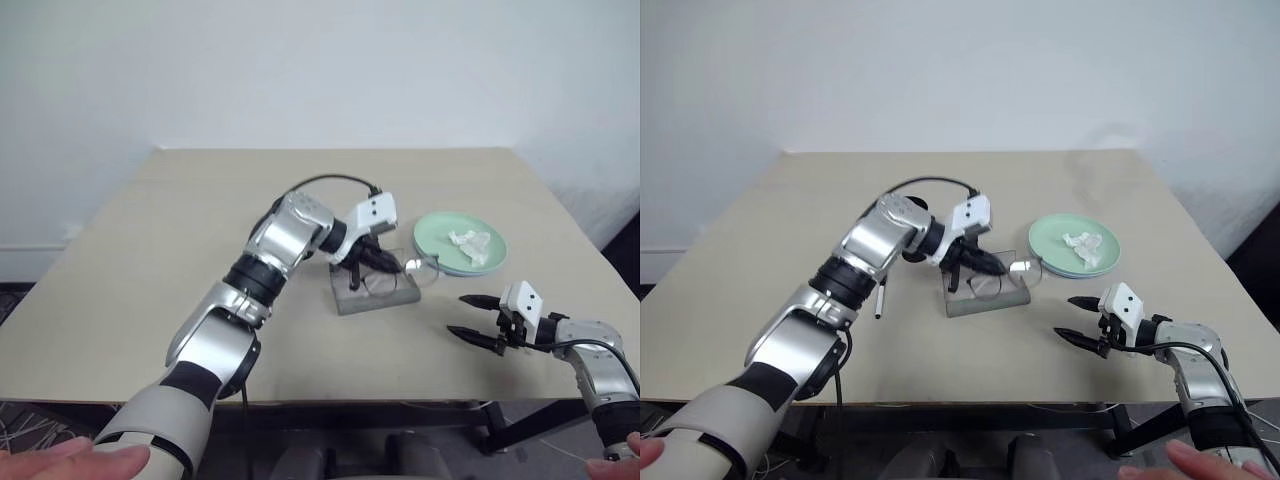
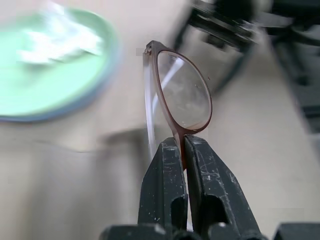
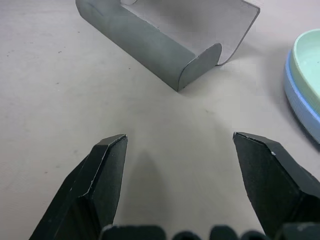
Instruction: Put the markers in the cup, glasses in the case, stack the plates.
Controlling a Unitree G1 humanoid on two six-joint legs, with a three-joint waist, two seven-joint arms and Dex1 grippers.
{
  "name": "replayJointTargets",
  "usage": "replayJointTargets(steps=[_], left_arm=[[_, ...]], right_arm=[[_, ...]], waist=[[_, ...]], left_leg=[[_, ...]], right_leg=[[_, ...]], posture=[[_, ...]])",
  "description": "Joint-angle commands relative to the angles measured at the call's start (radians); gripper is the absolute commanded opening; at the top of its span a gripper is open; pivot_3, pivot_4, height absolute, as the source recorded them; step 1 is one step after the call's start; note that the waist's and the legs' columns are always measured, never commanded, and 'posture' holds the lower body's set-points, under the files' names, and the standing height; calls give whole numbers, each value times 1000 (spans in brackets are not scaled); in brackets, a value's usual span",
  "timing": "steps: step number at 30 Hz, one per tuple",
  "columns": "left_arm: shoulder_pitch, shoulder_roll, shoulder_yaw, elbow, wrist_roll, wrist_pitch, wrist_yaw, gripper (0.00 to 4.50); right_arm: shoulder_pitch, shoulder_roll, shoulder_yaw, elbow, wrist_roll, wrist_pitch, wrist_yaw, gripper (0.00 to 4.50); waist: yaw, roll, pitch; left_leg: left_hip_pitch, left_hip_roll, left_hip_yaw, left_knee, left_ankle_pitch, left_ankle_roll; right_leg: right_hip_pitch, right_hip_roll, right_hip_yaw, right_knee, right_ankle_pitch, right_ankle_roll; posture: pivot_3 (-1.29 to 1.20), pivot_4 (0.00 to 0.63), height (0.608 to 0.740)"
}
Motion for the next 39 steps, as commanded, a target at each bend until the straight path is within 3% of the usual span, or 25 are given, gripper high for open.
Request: replayJointTargets(steps=[1,9,18,39], left_arm=[[-57,9,-10,143,89,-136,87,7],[-56,-56,-38,354,178,-283,145,7],[-49,-109,-39,462,241,-351,172,7],[49,-97,-3,299,205,-166,3,7]], right_arm=[[-26,0,-15,-13,10,-22,-4,3684],[-27,18,-10,-29,9,-18,-22,3684],[-3,27,-8,-68,16,-4,-45,3684],[-11,45,10,-92,9,26,-54,3684]], waist=[[0,0,0],[4,0,0],[4,0,0],[3,0,0]], left_leg=[[0,0,0,0,0,0],[-1,-1,0,0,0,1],[-1,-2,0,0,-1,2],[0,-1,0,2,-1,2]], right_leg=[[0,0,0,0,0,0],[0,0,1,0,2,3],[0,-1,2,0,3,5],[1,0,2,1,3,5]], posture=[[0,0,740],[0,0,740],[0,0,740],[0,0,740]])
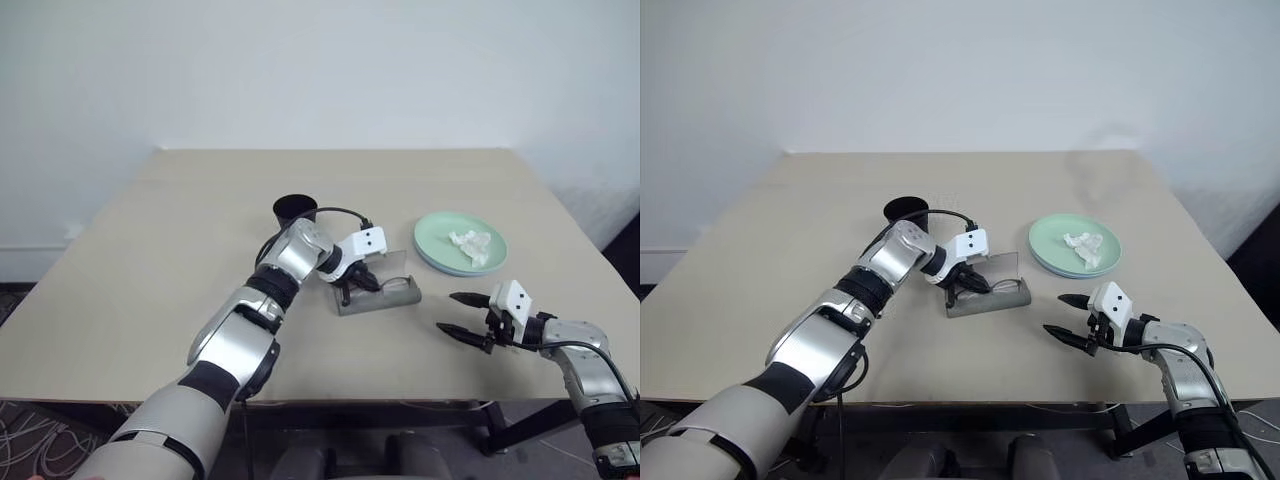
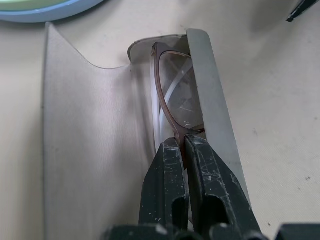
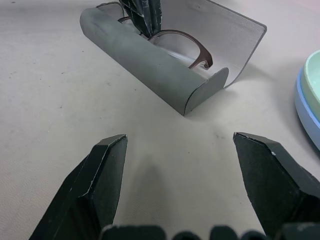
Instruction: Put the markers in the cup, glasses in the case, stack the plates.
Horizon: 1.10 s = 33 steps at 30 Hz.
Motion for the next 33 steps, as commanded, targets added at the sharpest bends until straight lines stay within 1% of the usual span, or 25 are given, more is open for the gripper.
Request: replayJointTargets(steps=[1,4,5,7,8,13,16,21,24,28,33], left_arm=[[11,6,-5,-44,-5,24,-26,7],[18,9,-3,-57,-3,29,-17,656],[17,8,1,-55,-3,25,-5,938],[10,1,15,-43,-6,24,26,1683],[5,-3,23,-36,-9,25,39,1969],[-24,-16,65,-29,-36,8,86,1969],[-69,-31,132,-1,-69,-37,167,1969],[-135,-35,196,94,-79,-116,296,1969],[-159,-29,213,151,-70,-146,367,1351],[-145,-17,159,221,5,-196,446,14],[-131,-26,141,269,37,-209,458,14]], right_arm=[[-23,1,-8,-42,10,-1,-11,3684],[-22,2,-6,-49,10,4,-15,3684],[-21,2,-5,-52,10,6,-16,3684],[-20,2,-4,-58,11,10,-19,3684],[-19,2,-4,-61,12,12,-20,3684],[-18,0,-4,-71,14,21,-22,3684],[-22,-2,-4,-70,14,25,-20,3684],[-27,-1,-2,-68,12,27,-18,3684],[-27,0,-1,-68,11,28,-19,3684],[-24,4,-4,-83,12,33,-33,3684],[-17,-6,-14,-121,35,63,-27,3684]], waist=[[0,0,0],[0,0,0],[0,0,0],[0,0,0],[0,0,0],[0,0,0],[1,0,0],[1,0,0],[0,0,0],[0,0,0],[1,0,0]], left_leg=[[0,0,0,0,0,0],[0,0,0,0,0,0],[0,0,0,0,0,0],[0,0,0,0,0,0],[0,0,0,1,0,0],[0,0,0,1,0,0],[0,0,0,1,0,0],[-1,0,0,1,0,0],[0,-1,0,0,0,0],[0,-1,-1,0,0,0],[-1,-1,-1,0,0,0]], right_leg=[[0,0,0,0,0,0],[0,0,0,0,0,0],[0,0,0,0,0,0],[0,0,0,0,0,0],[0,0,0,0,0,0],[0,0,0,0,0,0],[0,0,0,0,0,0],[0,0,0,0,1,2],[0,0,0,0,1,2],[0,0,0,0,1,2],[0,0,0,-1,2,3]], posture=[[0,0,740],[0,0,740],[0,0,740],[0,0,740],[0,0,740],[0,0,740],[0,0,740],[0,0,740],[0,0,740],[0,0,740],[0,0,740]])
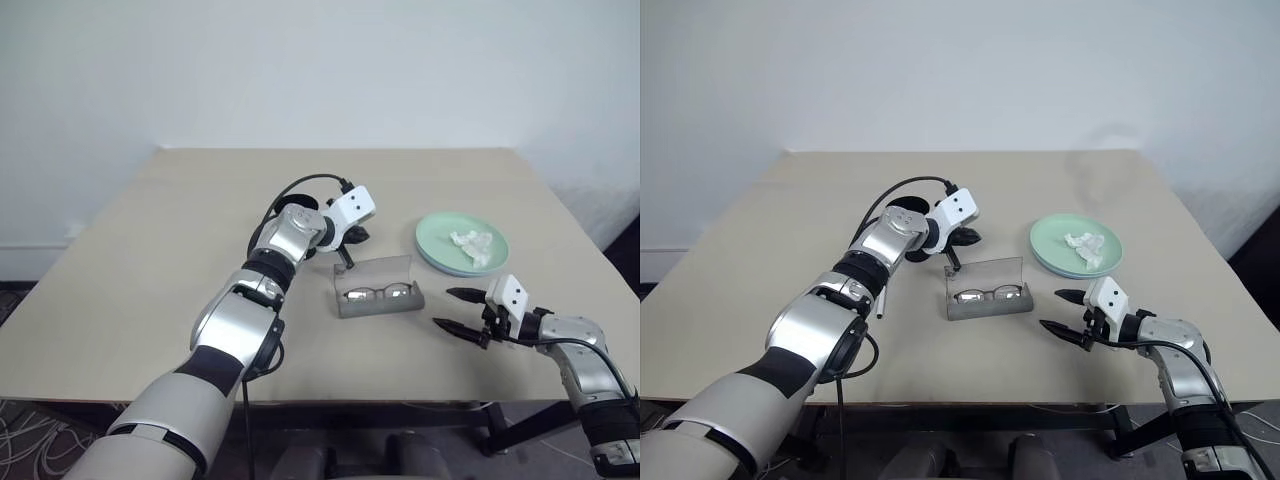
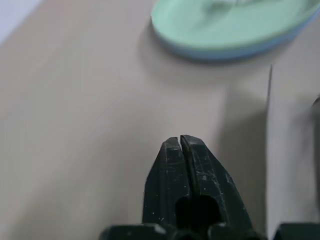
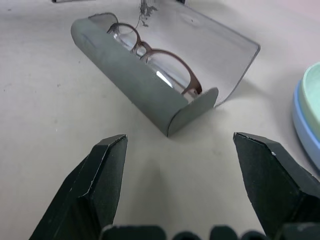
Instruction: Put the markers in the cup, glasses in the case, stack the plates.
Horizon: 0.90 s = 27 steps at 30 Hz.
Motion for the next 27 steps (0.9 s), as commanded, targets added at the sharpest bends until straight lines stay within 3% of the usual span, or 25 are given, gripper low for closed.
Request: replayJointTargets(steps=[1,8,14,22,27], left_arm=[[-5,-3,-19,13,34,-29,23,14],[16,-11,-63,43,80,-29,-45,14],[17,-2,-17,-17,13,39,-226,14],[169,49,-67,-317,-40,137,-493,14],[249,76,-103,-450,-32,196,-504,14]], right_arm=[[-4,-14,-23,-67,39,20,12,3684],[4,-24,-34,-89,43,32,11,3684],[3,-23,-39,-92,40,31,5,3684],[-12,-10,-28,-84,36,31,-3,3684],[-21,-9,-25,-71,35,26,3,3684]], waist=[[1,0,0],[0,0,0],[0,0,0],[-3,0,0],[-4,1,0]], left_leg=[[0,0,0,0,0,0],[0,0,0,0,0,0],[0,0,0,0,0,0],[0,0,0,0,0,0],[1,1,0,1,0,0]], right_leg=[[0,0,0,0,0,0],[0,0,0,0,0,0],[0,0,0,0,0,0],[0,0,0,0,0,0],[1,0,1,0,0,0]], posture=[[0,0,740],[0,0,740],[0,0,740],[0,0,740],[0,0,740]])
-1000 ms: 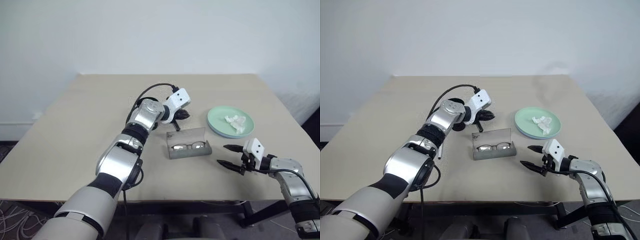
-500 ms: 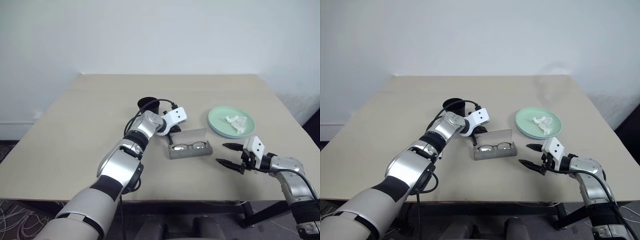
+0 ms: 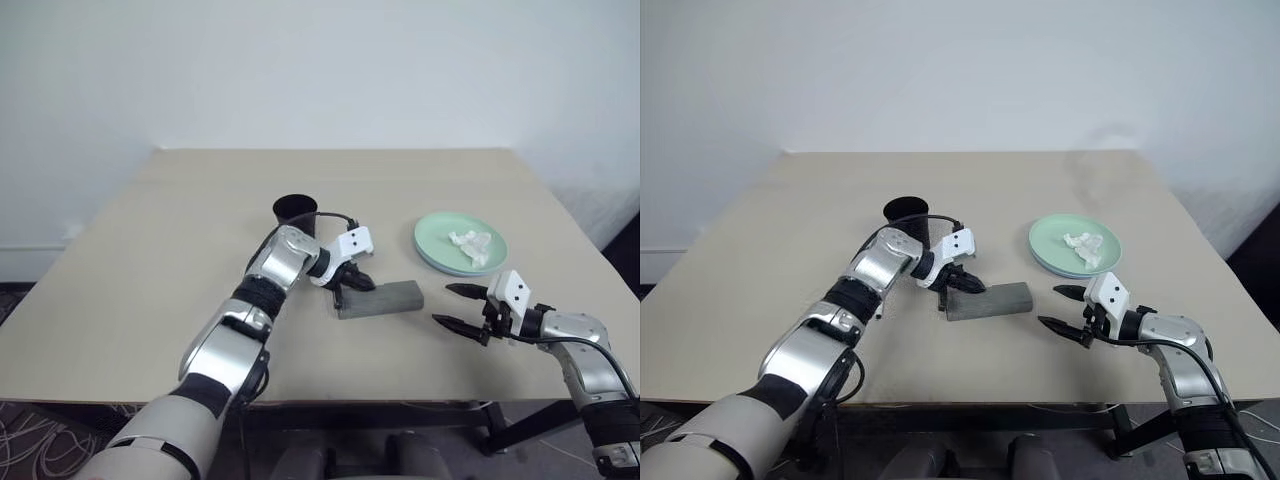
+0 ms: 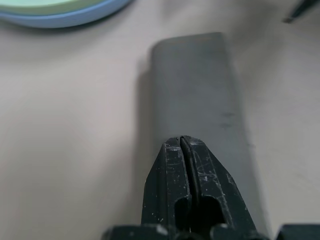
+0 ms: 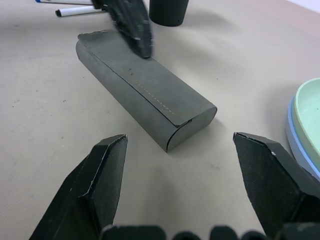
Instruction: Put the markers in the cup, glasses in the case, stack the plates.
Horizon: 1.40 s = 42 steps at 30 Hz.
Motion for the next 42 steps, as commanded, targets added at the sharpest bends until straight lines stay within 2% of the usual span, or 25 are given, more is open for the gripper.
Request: replayJointTargets(steps=[1,5,10,12,15,18,21,25,29,32,37,40,42], left_arm=[[29,12,-31,-70,4,34,-2,14],[41,16,-13,-98,-6,59,50,14],[81,46,83,-213,-75,95,141,14],[119,73,101,-295,-92,131,163,14],[240,134,174,-520,-131,247,229,14],[320,142,230,-671,-158,353,327,14],[415,93,320,-841,-158,491,512,14],[478,28,360,-950,-131,593,697,14],[501,-21,381,-937,-84,634,887,14],[504,-72,417,-915,-76,660,1015,14],[505,-116,433,-905,-101,684,1097,14],[505,-138,447,-895,-113,714,1138,615],[503,-148,454,-890,-108,723,1173,1210]], right_arm=[[-29,-4,-14,-13,16,-13,5,3684],[-36,-6,-13,-4,15,-17,11,3684],[-40,-2,-8,-6,12,-17,12,3684],[-37,-3,-9,-9,13,-18,12,3684],[-37,-5,-11,-8,15,-21,16,3684],[-39,-8,-14,-1,17,-25,22,3684],[-55,-26,-28,-28,64,22,68,3684],[-94,-47,-66,-85,195,154,143,3684],[-137,-66,-69,-102,246,222,192,3684],[-166,-60,-56,-80,228,210,201,3684],[-184,-45,-40,-53,204,185,204,3684],[-186,-42,-36,-43,197,174,206,3684],[-186,-42,-36,-38,193,169,206,3684]], waist=[[0,0,0],[1,0,0],[-2,0,0],[-1,0,0],[-2,1,-1],[0,1,-1],[5,1,-1],[4,1,0],[4,1,0],[4,1,0],[4,0,0],[4,0,0],[4,0,0]], left_leg=[[0,0,0,0,0,0],[0,0,0,1,0,0],[0,0,0,1,0,0],[0,1,0,1,0,0],[1,1,0,1,0,-1],[1,2,0,1,-1,-1],[1,1,0,2,-1,-2],[1,1,-1,3,-1,-2],[2,1,-1,3,0,-5],[2,2,-1,3,0,-6],[2,1,0,3,0,-6],[1,1,0,3,0,-6],[1,1,0,3,0,-6]], right_leg=[[0,0,0,0,0,0],[1,0,0,0,0,0],[0,0,0,1,0,0],[0,0,0,1,0,0],[0,0,0,1,0,0],[0,0,0,1,1,-1],[1,-1,0,1,1,-1],[1,-1,0,1,1,0],[1,0,-1,1,2,-1],[2,0,-1,1,2,-1],[2,0,-1,1,2,-1],[1,0,-1,1,2,-1],[1,0,-1,1,2,-1]], posture=[[0,0,740],[0,0,740],[0,0,740],[0,0,740],[0,0,740],[0,0,740],[0,0,740],[0,0,740],[0,0,740],[0,0,740],[0,0,740],[0,0,740],[0,0,740]])
